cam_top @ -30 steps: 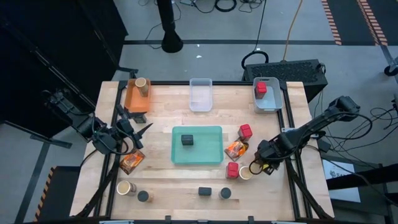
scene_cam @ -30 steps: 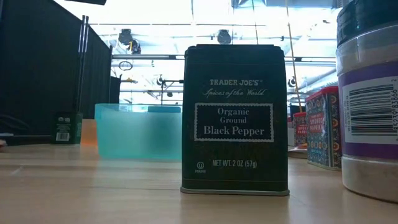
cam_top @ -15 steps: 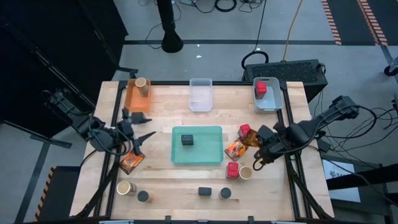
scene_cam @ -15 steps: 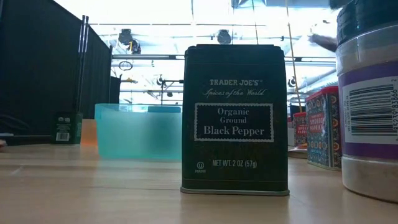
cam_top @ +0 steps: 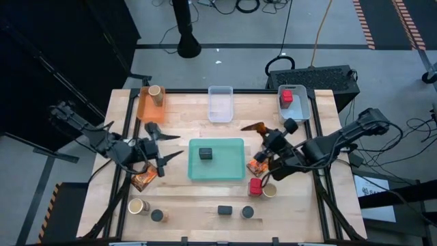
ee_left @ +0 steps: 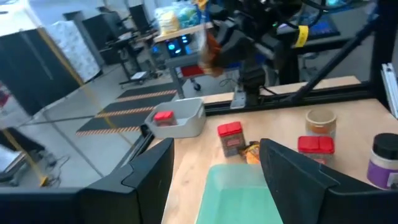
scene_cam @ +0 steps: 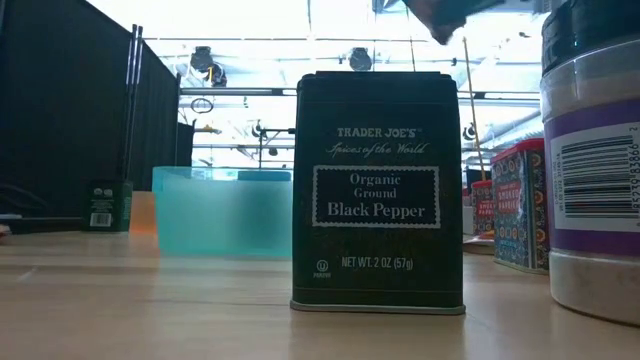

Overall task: Sort spices by type
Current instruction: Put the right orange spice pack into the transparent bin

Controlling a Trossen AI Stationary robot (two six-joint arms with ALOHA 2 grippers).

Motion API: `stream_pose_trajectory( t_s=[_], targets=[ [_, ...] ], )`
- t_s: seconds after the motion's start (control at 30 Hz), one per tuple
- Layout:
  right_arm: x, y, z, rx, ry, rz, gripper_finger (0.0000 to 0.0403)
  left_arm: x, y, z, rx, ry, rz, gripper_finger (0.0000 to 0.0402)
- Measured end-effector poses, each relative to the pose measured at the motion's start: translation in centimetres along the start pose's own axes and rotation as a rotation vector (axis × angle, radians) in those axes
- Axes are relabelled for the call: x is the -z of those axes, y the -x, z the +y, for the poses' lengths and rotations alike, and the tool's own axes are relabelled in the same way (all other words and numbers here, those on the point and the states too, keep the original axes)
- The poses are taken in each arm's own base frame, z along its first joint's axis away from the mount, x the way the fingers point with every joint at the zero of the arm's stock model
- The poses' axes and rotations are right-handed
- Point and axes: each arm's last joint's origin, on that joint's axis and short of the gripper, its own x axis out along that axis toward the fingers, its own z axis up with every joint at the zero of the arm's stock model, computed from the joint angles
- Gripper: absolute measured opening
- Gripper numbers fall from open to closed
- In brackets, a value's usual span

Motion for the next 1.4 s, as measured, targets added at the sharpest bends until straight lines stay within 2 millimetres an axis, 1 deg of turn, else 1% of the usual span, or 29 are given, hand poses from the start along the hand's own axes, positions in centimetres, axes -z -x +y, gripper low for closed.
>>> stream_pose_trajectory(
  t_s=[0.1,0.23,0.33,0.43,0.53,0.63,0.77,0.87,1.0,1.1,1.3,1.4],
  targets=[
    [-0.1,-0.8,1.5,0.053,0.057,-0.034,0.0011,0.2,-1.2,0.2,0.037,0.003,0.000,0.0238],
    [0.5,-1.8,3.2,0.082,0.100,-0.035,0.0011,0.8,-2.7,0.5,0.040,0.004,0.034,0.0238],
    [0.9,-2.2,4.1,0.088,0.117,-0.031,0.0011,1.2,-3.7,0.7,0.031,0.022,0.058,0.0238],
    [1.2,-2.5,4.8,0.132,0.141,-0.050,0.0011,1.5,-4.6,0.8,0.035,0.042,0.068,0.0238],
    [1.3,-2.6,5.0,0.161,0.190,-0.060,0.0011,1.5,-5.3,0.9,0.016,0.064,0.053,0.0238],
    [1.3,-2.6,5.0,0.161,0.188,-0.062,0.0011,1.2,-6.0,1.4,-0.004,0.130,0.009,0.0238],
    [1.2,-2.6,5.1,0.167,0.204,-0.066,0.0011,1.3,-6.9,1.9,0.061,0.162,-0.012,0.0238],
    [0.8,-2.7,5.2,0.173,0.177,-0.078,0.0011,1.4,-7.8,2.1,0.082,0.175,-0.031,0.0238],
    [0.1,-3.3,5.4,0.128,0.129,-0.069,0.0011,1.8,-9.5,1.7,0.133,0.143,-0.076,0.0238],
    [-0.3,-3.7,5.5,0.078,0.106,-0.063,0.0011,2.0,-10.6,1.5,0.125,0.113,-0.115,0.0238],
    [-0.5,-3.9,5.6,0.048,0.094,-0.061,0.0011,2.7,-12.3,2.0,0.069,0.089,-0.142,0.0238],
    [-0.5,-3.9,5.6,0.044,0.094,-0.060,0.0011,3.0,-13.1,2.3,0.072,0.093,-0.160,0.0238]
  ],
)
